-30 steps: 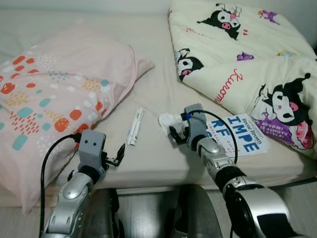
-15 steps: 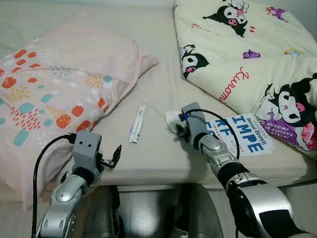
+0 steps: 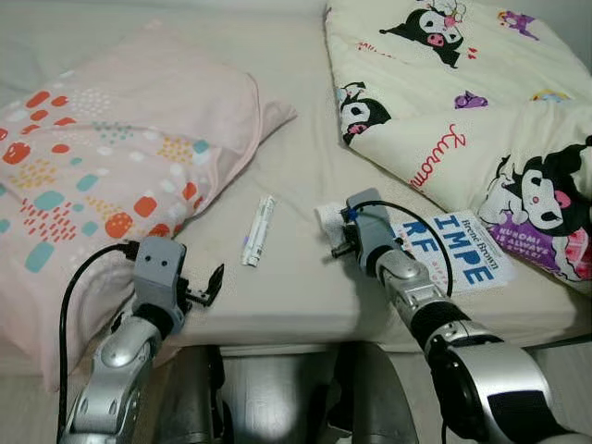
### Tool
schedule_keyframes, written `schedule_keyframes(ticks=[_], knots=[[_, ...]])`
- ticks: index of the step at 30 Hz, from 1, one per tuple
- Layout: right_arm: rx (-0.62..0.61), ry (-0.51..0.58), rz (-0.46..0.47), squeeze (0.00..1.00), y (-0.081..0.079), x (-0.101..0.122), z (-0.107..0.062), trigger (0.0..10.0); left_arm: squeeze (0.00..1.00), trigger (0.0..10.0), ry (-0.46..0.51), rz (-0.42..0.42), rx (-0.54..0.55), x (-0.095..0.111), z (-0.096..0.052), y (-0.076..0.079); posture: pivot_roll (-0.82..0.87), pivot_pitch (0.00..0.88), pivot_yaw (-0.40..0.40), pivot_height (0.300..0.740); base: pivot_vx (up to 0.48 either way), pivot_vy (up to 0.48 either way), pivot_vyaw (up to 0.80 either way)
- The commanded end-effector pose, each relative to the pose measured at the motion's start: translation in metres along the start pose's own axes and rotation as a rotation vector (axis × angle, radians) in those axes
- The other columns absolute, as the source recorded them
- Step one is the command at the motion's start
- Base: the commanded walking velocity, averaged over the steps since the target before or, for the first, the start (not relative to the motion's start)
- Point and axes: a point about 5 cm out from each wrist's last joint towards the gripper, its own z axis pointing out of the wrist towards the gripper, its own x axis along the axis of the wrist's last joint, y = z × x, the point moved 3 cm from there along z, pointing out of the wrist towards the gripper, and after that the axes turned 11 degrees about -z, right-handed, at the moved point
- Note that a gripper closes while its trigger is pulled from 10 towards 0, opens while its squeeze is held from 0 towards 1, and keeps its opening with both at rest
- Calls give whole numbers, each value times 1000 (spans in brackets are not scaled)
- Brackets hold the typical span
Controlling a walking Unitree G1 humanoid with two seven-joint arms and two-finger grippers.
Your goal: Clean up the room
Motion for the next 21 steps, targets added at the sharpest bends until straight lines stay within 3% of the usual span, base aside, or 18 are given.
schedule_keyframes(ticks=[1,5,6,7,8,9,10,12,13,14,15,17,18,21], knots=[[-22,-7,23,0,4,-5,-2,0,1000,10000,-32,-16,-9,-11,-3,1,164,356,-75,584,0,0,0],[-107,84,58,0,20,9,-3,0,1000,10000,-25,-52,-57,-13,20,18,83,325,-38,584,0,0,0],[-107,84,58,0,20,9,-3,0,1000,10000,-25,-52,-57,-13,20,18,83,325,-38,584,0,0,0],[-117,116,60,0,23,13,-4,0,949,10000,-27,-63,-77,-14,26,24,57,316,-26,584,0,0,0],[-119,141,44,0,24,17,-5,0,600,10000,-34,-71,-96,-15,31,29,51,314,-23,584,0,0,0],[-119,141,44,0,24,17,-5,0,600,10000,-34,-71,-96,-15,31,29,51,314,-23,584,0,0,0],[-134,191,23,0,27,19,-9,0,322,10000,-62,-85,-148,-20,41,44,21,308,-2,584,0,0,0],[-146,208,19,0,29,19,-11,0,278,10000,-79,-88,-166,-23,46,49,18,308,2,584,0,0,0],[-159,228,13,0,30,18,-15,0,580,10000,-102,-116,-167,-26,51,53,3,311,17,584,0,0,0],[-159,228,13,0,30,18,-15,0,580,10000,-102,-116,-167,-26,51,53,3,311,17,584,0,0,0],[-166,239,4,0,31,17,-17,0,1000,10000,-119,-135,-168,-29,55,55,-1,313,22,584,0,0,0],[-170,252,-3,0,30,16,-20,0,1000,10000,-130,-145,-173,-31,58,57,-11,317,32,584,0,0,0],[-163,273,-21,0,24,11,-26,0,1000,10000,-140,-200,-142,-32,65,57,-16,318,48,584,0,0,0],[-164,281,-19,0,21,8,-31,0,1000,10000,-145,-242,-112,-32,69,55,-16,320,55,584,0,0,0]])
